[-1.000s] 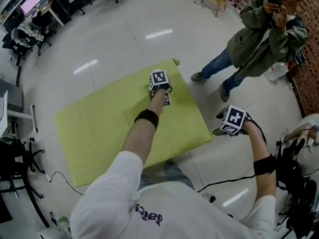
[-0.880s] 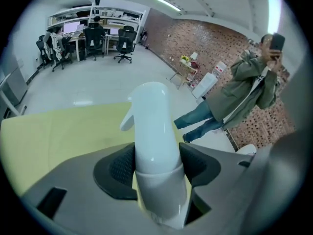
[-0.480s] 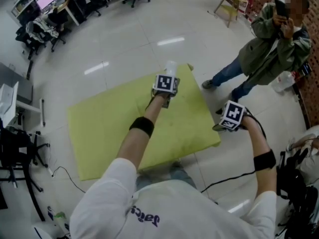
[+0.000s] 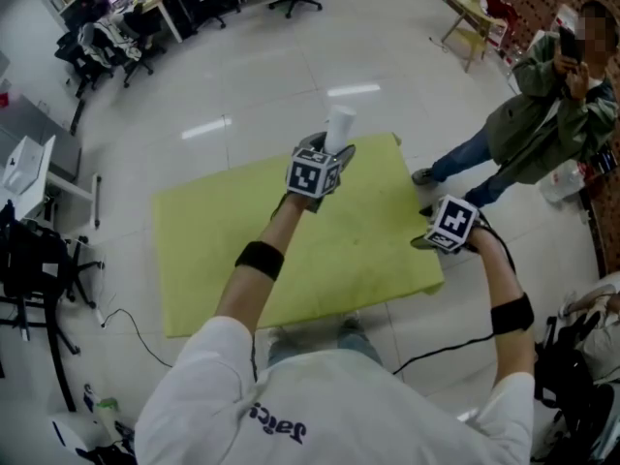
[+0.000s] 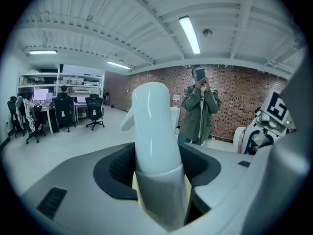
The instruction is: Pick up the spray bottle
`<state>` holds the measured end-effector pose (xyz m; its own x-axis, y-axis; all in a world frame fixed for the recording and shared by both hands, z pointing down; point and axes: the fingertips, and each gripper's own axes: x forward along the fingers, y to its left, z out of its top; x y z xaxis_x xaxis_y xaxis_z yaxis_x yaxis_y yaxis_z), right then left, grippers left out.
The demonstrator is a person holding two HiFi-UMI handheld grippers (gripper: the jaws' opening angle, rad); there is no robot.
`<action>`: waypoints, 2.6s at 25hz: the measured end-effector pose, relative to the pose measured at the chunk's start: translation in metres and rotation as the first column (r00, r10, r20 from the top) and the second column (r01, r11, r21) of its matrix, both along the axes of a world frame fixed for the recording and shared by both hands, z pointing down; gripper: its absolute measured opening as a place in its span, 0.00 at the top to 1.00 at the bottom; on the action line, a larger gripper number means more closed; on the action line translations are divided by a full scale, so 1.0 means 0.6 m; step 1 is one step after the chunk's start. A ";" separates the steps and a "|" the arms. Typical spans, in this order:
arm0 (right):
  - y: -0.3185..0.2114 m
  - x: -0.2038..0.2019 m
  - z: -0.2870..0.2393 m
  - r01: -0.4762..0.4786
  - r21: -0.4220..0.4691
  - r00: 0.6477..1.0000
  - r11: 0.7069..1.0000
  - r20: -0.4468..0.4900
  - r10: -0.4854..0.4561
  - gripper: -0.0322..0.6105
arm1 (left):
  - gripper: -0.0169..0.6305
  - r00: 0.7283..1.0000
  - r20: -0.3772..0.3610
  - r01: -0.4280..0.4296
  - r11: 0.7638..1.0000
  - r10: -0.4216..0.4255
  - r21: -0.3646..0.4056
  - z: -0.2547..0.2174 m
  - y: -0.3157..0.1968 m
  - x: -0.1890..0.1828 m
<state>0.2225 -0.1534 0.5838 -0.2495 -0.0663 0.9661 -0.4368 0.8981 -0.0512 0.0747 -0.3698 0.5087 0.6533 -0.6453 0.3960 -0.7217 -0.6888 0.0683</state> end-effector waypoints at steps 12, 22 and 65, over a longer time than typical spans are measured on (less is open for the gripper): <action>-0.046 -0.118 -0.057 -0.006 0.171 0.993 0.985 0.118 -0.014 0.42 | 0.55 0.983 -0.103 0.163 0.981 -0.152 0.110 -0.071 0.065 -0.237; -0.072 -0.226 -0.080 -0.060 0.295 0.969 0.954 0.246 -0.015 0.42 | 0.55 0.943 -0.103 0.328 0.936 -0.317 0.128 -0.066 0.143 -0.464; 0.054 -0.348 -0.186 -0.699 0.464 0.513 0.545 0.856 -0.070 0.42 | 0.55 0.841 -0.115 0.538 0.797 -0.529 0.274 -0.018 0.476 -0.630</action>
